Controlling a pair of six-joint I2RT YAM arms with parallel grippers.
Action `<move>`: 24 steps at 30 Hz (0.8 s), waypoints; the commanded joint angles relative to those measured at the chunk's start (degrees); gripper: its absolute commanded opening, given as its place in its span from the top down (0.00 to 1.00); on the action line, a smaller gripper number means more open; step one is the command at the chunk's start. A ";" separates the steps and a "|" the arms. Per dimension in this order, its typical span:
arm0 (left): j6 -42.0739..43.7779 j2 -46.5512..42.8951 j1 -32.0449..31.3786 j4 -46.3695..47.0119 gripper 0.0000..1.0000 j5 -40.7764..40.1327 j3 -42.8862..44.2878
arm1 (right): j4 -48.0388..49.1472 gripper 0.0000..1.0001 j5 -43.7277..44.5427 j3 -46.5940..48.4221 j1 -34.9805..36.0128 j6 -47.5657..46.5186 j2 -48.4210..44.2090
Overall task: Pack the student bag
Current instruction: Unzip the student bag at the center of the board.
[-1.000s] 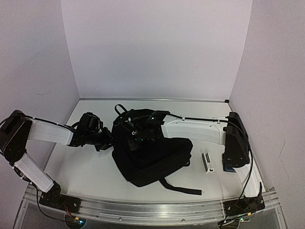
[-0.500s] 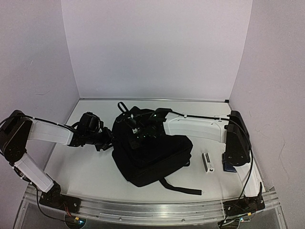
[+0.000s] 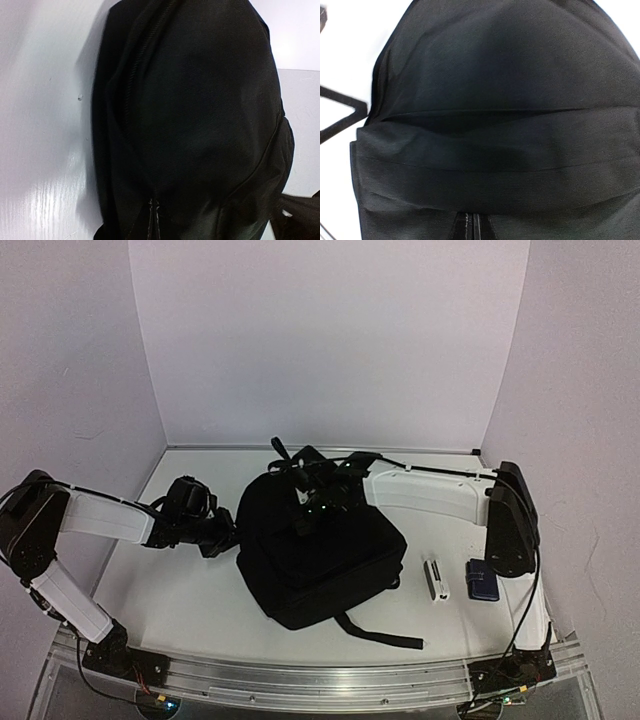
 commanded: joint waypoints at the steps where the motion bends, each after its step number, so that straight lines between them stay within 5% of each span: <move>1: -0.31 -0.92 0.43 0.68 1.00 -1.19 -1.53 | -1.33 1.00 2.56 -1.98 -3.81 -2.36 -6.27; 10: 4.33 -4.68 0.29 -0.15 1.00 -0.18 -2.17 | -1.32 1.00 0.68 -6.26 -9.64 -8.05 -8.92; 12: 7.90 -6.17 -1.12 -1.34 0.85 0.50 0.21 | -1.35 1.00 -2.85 -6.18 -9.74 -9.93 -8.78; 17: 15.83 -7.17 -1.25 -9.83 0.31 -1.70 7.35 | -1.31 1.00 -12.38 -2.36 -9.66 -10.21 -5.51; 24: 21.22 7.61 3.25 -14.22 0.13 5.36 23.28 | -1.38 1.00 -19.96 2.74 -9.60 -9.00 -1.57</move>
